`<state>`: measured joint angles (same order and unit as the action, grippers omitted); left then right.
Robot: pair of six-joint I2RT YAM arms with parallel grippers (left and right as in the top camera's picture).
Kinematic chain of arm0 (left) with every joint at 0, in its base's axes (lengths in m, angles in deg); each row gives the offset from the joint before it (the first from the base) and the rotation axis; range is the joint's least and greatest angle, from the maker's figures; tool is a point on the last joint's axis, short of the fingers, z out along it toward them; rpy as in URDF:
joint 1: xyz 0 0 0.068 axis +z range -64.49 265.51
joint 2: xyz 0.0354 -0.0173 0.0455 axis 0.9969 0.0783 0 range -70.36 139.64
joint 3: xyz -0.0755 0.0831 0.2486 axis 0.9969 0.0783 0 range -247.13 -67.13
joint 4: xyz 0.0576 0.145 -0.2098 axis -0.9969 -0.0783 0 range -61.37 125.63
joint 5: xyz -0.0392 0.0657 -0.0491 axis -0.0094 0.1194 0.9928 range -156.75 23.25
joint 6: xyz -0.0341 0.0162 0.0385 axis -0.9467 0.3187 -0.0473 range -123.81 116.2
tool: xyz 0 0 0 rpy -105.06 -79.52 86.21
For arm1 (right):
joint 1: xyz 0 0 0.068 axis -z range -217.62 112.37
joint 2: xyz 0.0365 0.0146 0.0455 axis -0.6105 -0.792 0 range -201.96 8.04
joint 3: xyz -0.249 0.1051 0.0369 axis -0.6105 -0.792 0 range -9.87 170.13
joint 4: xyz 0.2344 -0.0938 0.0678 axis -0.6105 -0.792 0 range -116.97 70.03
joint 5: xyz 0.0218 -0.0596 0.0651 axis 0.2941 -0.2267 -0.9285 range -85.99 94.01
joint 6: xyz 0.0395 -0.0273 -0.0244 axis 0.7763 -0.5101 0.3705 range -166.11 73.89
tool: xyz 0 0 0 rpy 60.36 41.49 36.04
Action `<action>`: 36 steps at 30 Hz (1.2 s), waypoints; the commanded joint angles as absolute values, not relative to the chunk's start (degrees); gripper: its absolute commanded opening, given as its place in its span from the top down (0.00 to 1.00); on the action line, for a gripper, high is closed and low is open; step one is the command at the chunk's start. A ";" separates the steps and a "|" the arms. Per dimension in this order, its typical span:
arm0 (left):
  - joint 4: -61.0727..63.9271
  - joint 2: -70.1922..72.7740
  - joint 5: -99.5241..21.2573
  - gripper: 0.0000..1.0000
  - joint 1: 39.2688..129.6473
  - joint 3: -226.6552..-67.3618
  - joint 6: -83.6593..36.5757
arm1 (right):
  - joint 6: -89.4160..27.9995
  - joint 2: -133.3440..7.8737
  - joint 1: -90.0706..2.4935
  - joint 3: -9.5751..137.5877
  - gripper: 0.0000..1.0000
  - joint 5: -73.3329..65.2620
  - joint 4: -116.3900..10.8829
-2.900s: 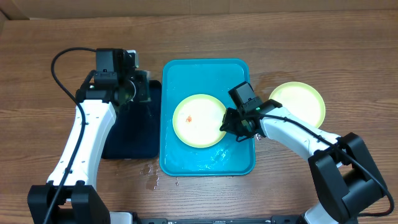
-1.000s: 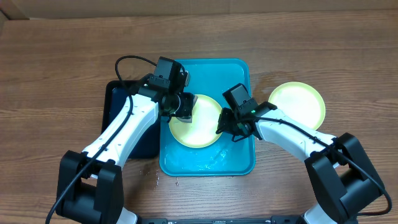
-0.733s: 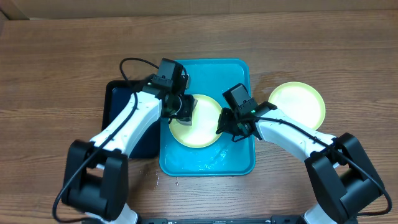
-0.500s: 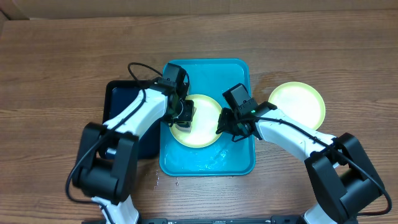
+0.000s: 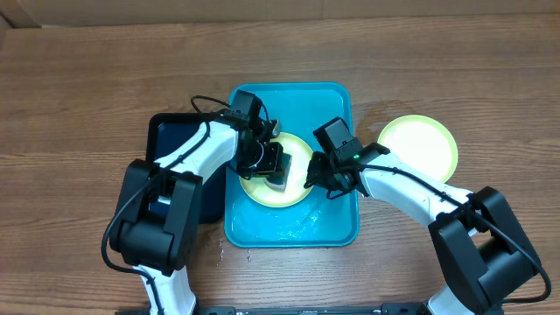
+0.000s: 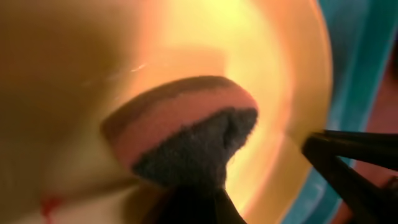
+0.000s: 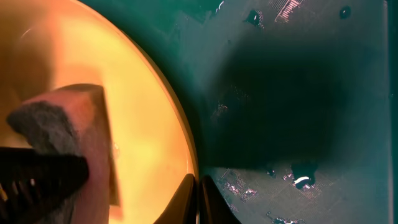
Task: Clean dirty plates on tray and stack at the side
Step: 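Scrub the yellow plate surface with the sponge in the left gripper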
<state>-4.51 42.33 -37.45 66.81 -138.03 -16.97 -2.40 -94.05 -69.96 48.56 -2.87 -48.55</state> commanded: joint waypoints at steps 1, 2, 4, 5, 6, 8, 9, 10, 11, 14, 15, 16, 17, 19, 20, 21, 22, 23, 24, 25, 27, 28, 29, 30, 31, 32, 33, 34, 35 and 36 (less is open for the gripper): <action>-5.49 40.95 -31.42 0.96 67.64 -143.21 -15.82 | -2.38 -94.64 -70.20 48.19 0.96 -2.49 -48.48; -5.67 39.94 -32.34 0.96 67.84 -144.36 -15.84 | -2.38 -94.64 -70.20 48.19 0.96 -2.49 -48.52; -5.99 38.04 -35.83 0.96 67.86 -146.02 -15.84 | -2.38 -94.64 -70.20 48.19 0.96 -2.49 -48.57; -6.26 37.17 -38.08 0.96 67.84 -146.51 -15.82 | -2.38 -94.64 -70.20 48.19 0.96 -2.49 -48.57; -6.39 36.47 -40.53 0.96 67.66 -146.66 -15.82 | -2.38 -94.64 -70.20 48.19 0.96 -2.52 -48.55; -7.09 35.68 -45.62 0.96 67.25 -146.64 -15.77 | -2.38 -94.64 -70.20 48.19 0.96 -2.49 -48.52; -7.74 35.68 -48.90 0.96 66.85 -146.64 -15.73 | -2.38 -94.64 -70.20 48.19 0.96 -2.49 -48.52; -8.14 35.73 -51.20 0.96 66.57 -146.53 -15.47 | -2.38 -94.64 -70.20 48.19 0.96 -2.49 -48.52; -8.22 35.92 -54.94 0.96 66.04 -145.81 -15.31 | -2.38 -94.64 -70.20 48.19 0.96 -2.49 -48.52; -8.05 36.54 -60.25 0.96 65.19 -143.99 -14.94 | -2.38 -94.64 -70.20 48.19 0.96 -2.49 -48.52; -7.96 36.80 -60.84 0.96 65.04 -143.51 -14.64 | -2.38 -94.64 -70.20 48.19 0.96 -2.52 -48.52; -7.74 37.06 -61.27 0.96 64.95 -142.94 -14.22 | -2.38 -94.64 -70.20 48.19 0.96 -2.49 -48.52; -7.28 37.30 -61.30 0.96 64.93 -142.33 -13.87 | -2.38 -94.64 -70.20 48.19 0.96 -2.49 -48.52; -5.53 37.67 -61.25 0.96 64.95 -140.65 -13.63 | -2.38 -94.64 -70.20 48.19 0.96 -2.49 -48.52; -4.29 37.89 -61.27 0.96 64.95 -139.62 -13.63 | -2.38 -94.64 -70.20 48.19 0.96 -2.49 -48.52; -2.98 37.98 -61.25 0.96 64.95 -138.53 -13.65 | -2.38 -94.64 -70.20 48.19 0.96 -2.49 -48.50; -1.32 38.07 -61.30 0.96 64.93 -137.13 -13.65 | -2.36 -94.64 -70.20 48.19 0.96 -2.49 -48.50; 0.15 38.07 -61.49 0.96 64.91 -135.86 -13.65 | -2.38 -94.64 -70.20 48.19 0.96 -2.49 -48.50; 1.77 38.09 -61.78 0.96 64.89 -134.44 -13.65 | -2.38 -94.64 -70.20 48.19 0.96 -2.49 -48.50; 3.41 38.09 -61.89 0.96 64.89 -133.00 -13.70 | -2.38 -94.64 -70.20 48.19 0.96 -2.49 -48.52; 6.22 38.09 -61.86 0.96 64.89 -130.46 -14.20 | -2.38 -94.64 -70.20 48.19 0.96 -2.49 -48.52; 7.36 38.09 -61.84 0.96 64.89 -129.41 -14.83 | -2.38 -94.64 -70.20 48.19 0.96 -2.49 -48.52; 8.56 38.09 -60.53 0.96 64.84 -128.17 -16.38 | -2.38 -94.64 -70.20 48.19 0.96 -2.49 -48.52; 8.91 38.09 -59.22 0.96 64.82 -127.71 -17.02 | -2.38 -94.64 -70.20 48.19 0.96 -2.49 -48.52; 9.37 38.09 -57.17 0.96 64.82 -127.25 -17.50 | -2.38 -94.64 -70.20 48.19 0.96 -2.49 -48.50; 9.70 38.09 -54.67 0.96 64.82 -126.99 -17.56 | -2.38 -94.64 -70.20 48.19 0.96 -2.49 -48.50; 10.09 38.09 -52.38 0.96 64.82 -126.86 -17.59 | -2.38 -94.64 -70.20 48.19 0.96 -2.49 -48.50; 10.47 38.09 -49.67 0.96 64.82 -126.86 -17.59 | -2.38 -94.64 -70.20 48.19 0.96 -2.49 -48.50; 11.23 38.09 -46.04 0.96 64.82 -126.86 -17.56 | -2.38 -94.64 -70.20 48.19 0.96 -2.49 -48.50; 12.15 38.07 -43.11 0.96 64.84 -126.86 -17.59 | -2.38 -94.64 -70.20 48.19 0.96 -2.49 -48.50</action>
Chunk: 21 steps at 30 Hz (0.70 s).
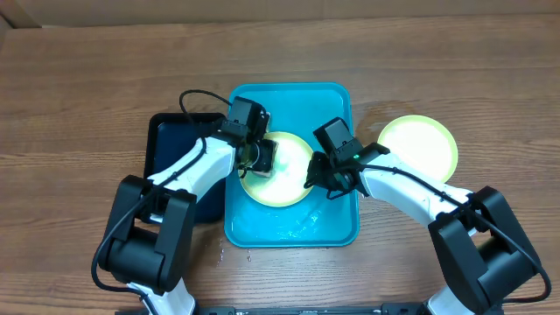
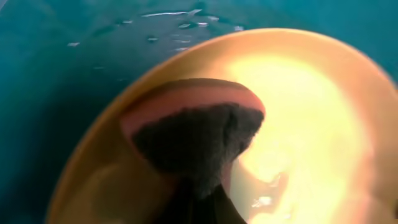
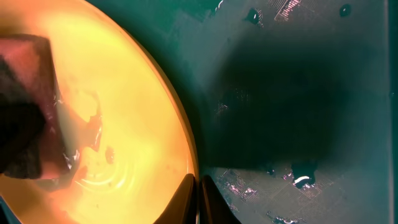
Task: Clean dirty plates on tray and stack at the side
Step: 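Scrub the yellow plate surface with the sponge in the left gripper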
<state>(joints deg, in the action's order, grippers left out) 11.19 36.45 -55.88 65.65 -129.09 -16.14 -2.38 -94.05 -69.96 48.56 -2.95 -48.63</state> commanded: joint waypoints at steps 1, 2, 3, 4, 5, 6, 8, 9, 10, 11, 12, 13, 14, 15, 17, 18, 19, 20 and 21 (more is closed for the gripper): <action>13.42 38.07 -40.07 0.96 64.84 -126.88 -17.61 | -2.38 -94.64 -70.20 48.19 0.96 -2.49 -48.52; 15.03 38.07 -37.06 0.96 64.84 -126.88 -17.78 | -2.38 -94.64 -70.20 48.19 0.96 -2.49 -48.52; 16.65 38.07 -34.50 0.96 64.86 -126.99 -18.31 | -2.38 -94.64 -70.20 48.19 0.96 -2.49 -48.52; 17.68 38.04 -32.99 0.96 64.97 -127.32 -18.70 | -2.38 -94.64 -70.20 48.19 0.96 -2.49 -48.55; 18.01 37.91 -31.70 0.96 65.19 -128.23 -18.92 | -2.38 -94.64 -70.20 48.19 0.96 -2.49 -48.55; 17.68 37.80 -31.07 0.96 65.39 -129.39 -19.07 | -2.40 -94.64 -70.20 48.19 0.96 -2.49 -48.57; 15.82 37.19 -30.83 0.96 65.74 -132.26 -19.05 | -2.40 -94.64 -70.20 48.19 0.96 -2.47 -48.70; 14.81 36.80 -31.09 0.96 65.74 -133.46 -19.01 | -2.40 -94.64 -70.20 48.19 0.96 -2.49 -48.76; 13.48 36.32 -31.55 0.96 65.72 -134.81 -18.72 | -2.38 -94.64 -70.20 48.19 0.96 -2.49 -48.92; 11.89 35.66 -32.16 0.96 65.72 -136.28 -18.09 | -2.38 -94.64 -70.20 48.19 0.96 -2.49 -48.96; 9.53 34.83 -33.91 0.96 65.61 -137.76 -16.95 | -2.38 -94.64 -70.20 48.19 0.96 -2.52 -48.96; 7.47 34.24 -36.18 0.96 65.54 -138.59 -16.06 | -2.36 -94.64 -70.20 48.19 0.96 -2.54 -48.94; 5.85 33.78 -38.70 0.96 65.48 -138.99 -15.40 | -2.36 -94.64 -70.25 48.19 0.96 -2.60 -48.90; 4.50 33.39 -41.47 0.96 65.45 -139.05 -15.05 | -2.36 -94.64 -70.27 48.19 0.96 -2.76 -48.76; 1.39 33.04 -48.07 0.96 65.45 -139.03 -14.22 | -2.34 -94.64 -70.27 48.19 0.96 -3.52 -48.37; -0.53 33.04 -51.96 0.96 65.45 -139.03 -14.04 | -2.34 -94.64 -70.31 48.19 0.96 -3.83 -48.11; -2.17 33.08 -55.39 0.96 65.45 -138.97 -14.07 | -2.34 -94.64 -70.42 48.19 0.96 -3.78 -48.02; -3.85 33.13 -59.07 0.96 65.45 -138.81 -14.07 | -2.36 -94.64 -70.55 48.19 0.96 -3.74 -47.96; -5.12 33.13 -61.95 0.96 65.45 -138.55 -14.07 | -2.36 -94.64 -70.73 48.19 0.96 -3.74 -47.89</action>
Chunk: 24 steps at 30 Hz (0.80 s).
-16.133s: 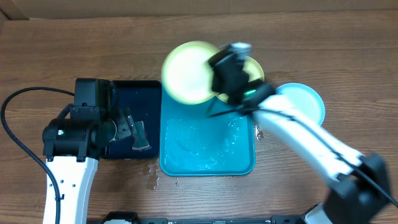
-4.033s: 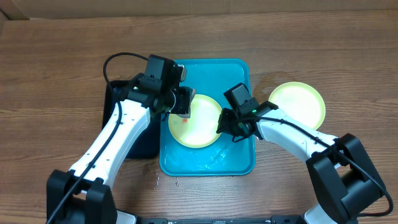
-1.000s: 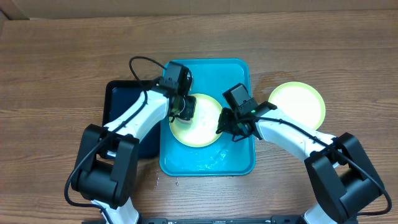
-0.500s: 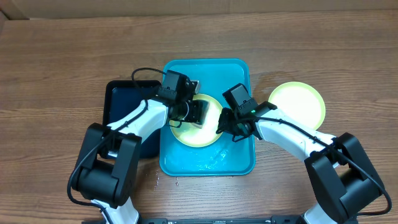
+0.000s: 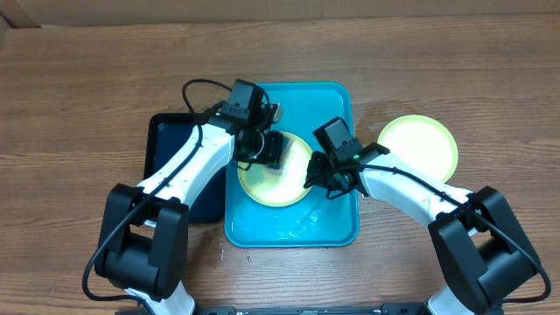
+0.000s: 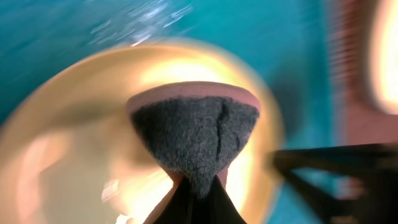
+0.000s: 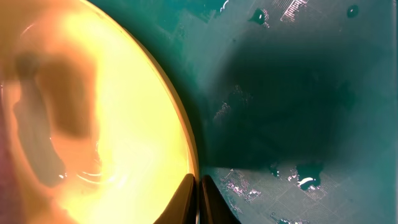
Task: Clean dirty plates on tray and stack at the side
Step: 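Scrub the yellow plate surface with the sponge in the left gripper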
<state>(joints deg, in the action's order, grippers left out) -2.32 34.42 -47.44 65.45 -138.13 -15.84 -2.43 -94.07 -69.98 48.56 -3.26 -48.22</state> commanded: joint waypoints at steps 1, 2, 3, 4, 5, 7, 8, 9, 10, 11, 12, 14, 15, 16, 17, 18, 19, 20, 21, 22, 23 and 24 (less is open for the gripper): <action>-5.97 33.13 -64.42 0.96 65.45 -138.16 -14.09 | -2.36 -94.64 -70.99 48.19 0.96 -3.57 -47.89; -6.26 33.13 -66.21 0.96 65.45 -137.61 -14.07 | -2.38 -94.64 -71.27 48.19 0.96 -3.52 -47.87; -6.12 33.13 -67.26 0.96 65.45 -136.91 -14.09 | -2.38 -94.64 -71.45 48.19 0.96 -3.52 -47.82; -5.77 33.13 -67.33 0.96 65.45 -136.17 -14.09 | -2.38 -94.64 -71.71 48.19 0.96 -3.50 -47.78; -5.23 33.15 -66.98 0.96 65.45 -135.51 -14.11 | -2.38 -94.64 -71.82 48.19 0.96 -3.48 -47.74; -3.81 33.15 -64.51 0.96 65.43 -133.96 -14.18 | -2.38 -94.64 -72.15 48.19 0.96 -3.30 -47.67; -2.78 33.15 -63.00 0.96 65.43 -132.95 -14.66 | -2.38 -94.64 -72.30 48.19 0.96 -3.11 -47.65; -1.95 33.15 -62.37 0.96 65.43 -132.17 -15.38 | -2.38 -94.64 -72.41 48.19 0.96 -3.06 -47.65; -0.99 33.15 -62.26 0.96 65.43 -131.23 -16.62 | -2.38 -94.64 -72.41 48.19 0.96 -3.08 -47.65; -0.05 33.15 -62.26 0.96 65.43 -130.38 -17.72 | -2.38 -94.64 -72.41 48.19 0.96 -3.08 -47.67; 1.44 33.15 -62.30 0.96 65.43 -129.24 -18.59 | -2.38 -94.64 -72.41 48.19 0.96 -3.08 -47.67; 4.10 33.17 -62.28 0.96 65.43 -127.16 -19.97 | -2.38 -94.64 -72.41 48.19 0.96 -3.11 -47.67; 4.94 33.32 -62.28 0.96 65.43 -126.42 -20.95 | -2.38 -94.66 -72.41 48.19 0.96 -3.11 -47.67; 5.28 33.43 -61.91 0.96 65.43 -126.03 -21.94 | -2.38 -94.64 -72.41 48.19 0.96 -3.11 -47.67; 5.42 33.50 -60.38 0.96 65.43 -125.74 -22.26 | -2.38 -94.64 -72.41 48.19 0.96 -3.11 -47.67; 5.48 33.50 -58.30 0.96 65.43 -125.63 -22.26 | -2.38 -94.64 -72.41 48.19 0.96 -3.08 -47.67; 5.50 33.50 -54.96 0.96 65.43 -125.63 -22.29 | -2.38 -94.64 -72.41 48.19 0.96 -3.08 -47.67; 5.70 33.50 -50.70 0.96 65.43 -125.63 -22.31 | -2.38 -94.66 -72.41 48.19 0.96 -3.08 -47.67; 6.03 33.50 -46.32 0.96 65.43 -125.63 -22.33 | -2.38 -94.64 -72.39 48.19 0.96 -3.06 -47.65; 6.60 33.50 -42.02 0.96 65.43 -125.63 -22.33 | -2.38 -94.64 -72.39 48.19 0.96 -3.06 -47.65; 7.32 33.50 -38.11 0.96 65.43 -125.63 -22.35 | -2.38 -94.64 -72.39 48.19 0.96 -3.06 -47.61; 8.17 33.50 -34.52 0.96 65.43 -125.63 -22.92 | -2.38 -94.64 -72.41 48.19 0.96 -3.06 -47.61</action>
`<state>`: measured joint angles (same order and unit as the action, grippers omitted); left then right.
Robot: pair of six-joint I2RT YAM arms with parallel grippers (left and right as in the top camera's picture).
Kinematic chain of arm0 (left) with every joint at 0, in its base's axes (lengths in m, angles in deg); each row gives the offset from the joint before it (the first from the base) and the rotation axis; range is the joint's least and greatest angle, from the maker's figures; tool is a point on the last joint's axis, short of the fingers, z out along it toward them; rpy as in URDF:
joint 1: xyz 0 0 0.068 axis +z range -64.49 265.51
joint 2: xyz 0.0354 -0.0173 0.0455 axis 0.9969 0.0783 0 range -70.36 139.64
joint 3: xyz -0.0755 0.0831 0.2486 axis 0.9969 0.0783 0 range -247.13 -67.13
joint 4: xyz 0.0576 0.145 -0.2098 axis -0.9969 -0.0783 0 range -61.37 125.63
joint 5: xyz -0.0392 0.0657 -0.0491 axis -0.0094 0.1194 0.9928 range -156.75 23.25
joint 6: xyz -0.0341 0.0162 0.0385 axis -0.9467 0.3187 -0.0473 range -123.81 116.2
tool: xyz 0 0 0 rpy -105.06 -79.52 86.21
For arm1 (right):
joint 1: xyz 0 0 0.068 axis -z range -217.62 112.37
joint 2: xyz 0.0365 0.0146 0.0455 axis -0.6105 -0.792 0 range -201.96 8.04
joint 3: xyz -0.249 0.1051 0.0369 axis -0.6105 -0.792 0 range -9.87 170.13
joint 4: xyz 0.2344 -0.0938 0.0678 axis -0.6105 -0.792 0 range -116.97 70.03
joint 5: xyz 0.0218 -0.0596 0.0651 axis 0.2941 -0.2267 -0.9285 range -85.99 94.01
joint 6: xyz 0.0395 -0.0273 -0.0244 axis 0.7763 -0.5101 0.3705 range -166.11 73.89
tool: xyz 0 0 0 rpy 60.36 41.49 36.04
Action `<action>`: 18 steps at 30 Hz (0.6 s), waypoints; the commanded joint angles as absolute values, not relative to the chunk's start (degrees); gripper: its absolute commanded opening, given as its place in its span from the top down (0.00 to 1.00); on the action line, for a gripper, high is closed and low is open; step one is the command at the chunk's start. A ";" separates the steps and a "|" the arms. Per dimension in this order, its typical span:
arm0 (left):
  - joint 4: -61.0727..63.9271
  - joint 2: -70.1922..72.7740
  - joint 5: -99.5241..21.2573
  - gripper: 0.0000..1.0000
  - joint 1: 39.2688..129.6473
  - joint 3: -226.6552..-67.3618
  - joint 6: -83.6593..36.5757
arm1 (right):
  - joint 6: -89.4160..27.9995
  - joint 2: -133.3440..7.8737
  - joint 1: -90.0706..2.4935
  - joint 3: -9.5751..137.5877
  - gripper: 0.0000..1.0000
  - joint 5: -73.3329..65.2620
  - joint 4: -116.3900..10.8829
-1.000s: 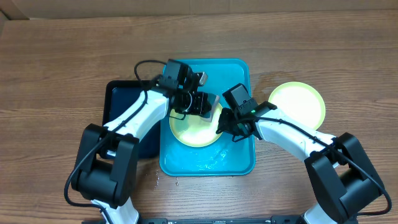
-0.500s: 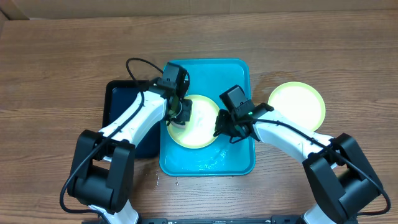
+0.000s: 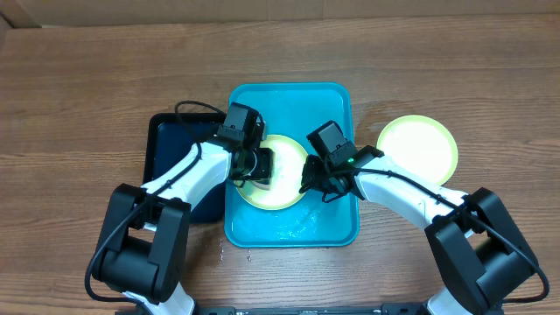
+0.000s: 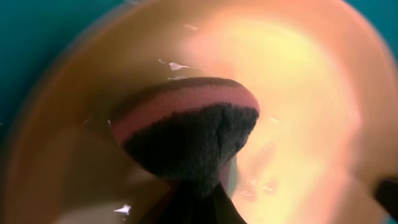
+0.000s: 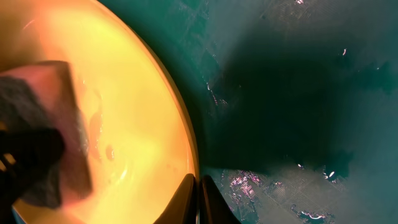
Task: Clean dirty plates on tray and stack at the side
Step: 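Scrub the yellow plate surface with the sponge in the left gripper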
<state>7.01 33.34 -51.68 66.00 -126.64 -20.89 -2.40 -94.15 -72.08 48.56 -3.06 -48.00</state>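
A wet yellow plate (image 3: 278, 179) lies in the middle of the teal tray (image 3: 332, 105). My left gripper (image 3: 256, 164) is shut on a pink sponge with a dark scouring side (image 4: 186, 127), pressed on the plate's left part (image 4: 298, 93). The sponge (image 5: 43, 155) also shows at the left of the right wrist view. At the plate's right edge my right gripper (image 3: 309, 182) is shut on the rim (image 5: 186, 134), its fingertips (image 5: 186, 193) pinching it. A second yellow plate (image 3: 417, 147) lies on the table right of the tray.
A dark tray (image 3: 175, 149) sits on the wooden table, touching the teal tray's left side. Water drops glisten on the teal tray's floor (image 5: 298, 124). Both arms cross over the teal tray's middle.
My left gripper has moved with the sponge from the plate's upper part down to its left part. My right gripper and the plate have shifted slightly left, still clamped together.
The sponge was first at the plate's middle, then at its upper left edge, then at its top, and now on its left part. My right gripper stayed shut on the plate's right rim throughout. Water shows on the plate.
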 commanded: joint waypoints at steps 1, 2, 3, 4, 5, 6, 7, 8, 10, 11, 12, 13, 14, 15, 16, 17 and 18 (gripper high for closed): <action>9.02 33.50 -32.45 0.96 65.43 -125.63 -23.64 | -2.38 -94.64 -72.41 48.19 0.96 -3.06 -47.61; 10.18 33.50 -30.81 0.96 65.43 -125.72 -24.49 | -2.36 -94.64 -72.41 48.19 0.96 -3.08 -47.61; 11.14 33.48 -30.04 0.96 65.43 -126.00 -25.10 | -2.36 -94.64 -72.41 48.19 0.96 -3.08 -47.63; 11.71 33.45 -29.56 0.96 65.63 -126.66 -25.28 | -2.38 -94.66 -72.41 48.19 0.96 -3.06 -47.63; 11.56 33.45 -29.32 0.96 65.85 -127.69 -25.28 | -2.38 -94.64 -72.39 48.19 0.96 -3.06 -47.63; 10.51 33.37 -28.97 0.96 66.15 -129.13 -25.28 | -2.38 -94.66 -72.39 48.19 0.96 -2.93 -47.63; 8.85 33.32 -29.08 0.96 66.44 -130.88 -25.21 | -2.38 -94.64 -72.39 48.19 0.96 -2.89 -47.65; 6.90 33.17 -29.71 0.96 66.68 -132.78 -24.78 | -2.40 -94.64 -72.39 48.19 0.96 -2.89 -47.67; 2.66 32.97 -32.73 0.96 66.92 -136.58 -23.90 | -2.43 -94.66 -72.39 48.19 0.96 -2.89 -47.74; 0.13 32.95 -35.75 0.96 66.92 -138.59 -23.53 | -2.40 -94.64 -72.39 48.19 0.96 -2.89 -47.87; -2.04 32.95 -38.70 0.96 66.90 -140.17 -23.27 | -2.43 -94.64 -72.39 48.19 0.96 -2.89 -47.89; -4.18 32.95 -42.67 0.96 66.90 -141.59 -23.05 | -2.40 -94.64 -72.39 48.19 0.96 -2.89 -47.91; -5.99 32.95 -46.78 0.96 66.83 -142.48 -23.05 | -2.40 -94.64 -72.39 48.19 0.96 -2.89 -47.89; -7.37 32.95 -50.54 0.96 66.72 -142.94 -23.05 | -2.40 -94.64 -72.39 48.19 0.96 -2.89 -47.89; -8.27 32.97 -53.82 0.96 66.61 -142.92 -23.03 | -2.38 -94.66 -72.39 48.19 0.96 -2.89 -47.87; -9.14 33.02 -56.64 0.96 66.55 -142.81 -23.03 | -2.38 -94.64 -72.39 48.19 0.96 -2.89 -47.87; -9.97 33.08 -60.47 0.96 66.44 -142.35 -23.05 | -2.38 -94.66 -72.41 48.19 0.96 -2.91 -47.85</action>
<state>-7.87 33.37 -46.26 66.15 -142.09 -23.53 -2.43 -94.15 -72.08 48.56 -3.04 -47.98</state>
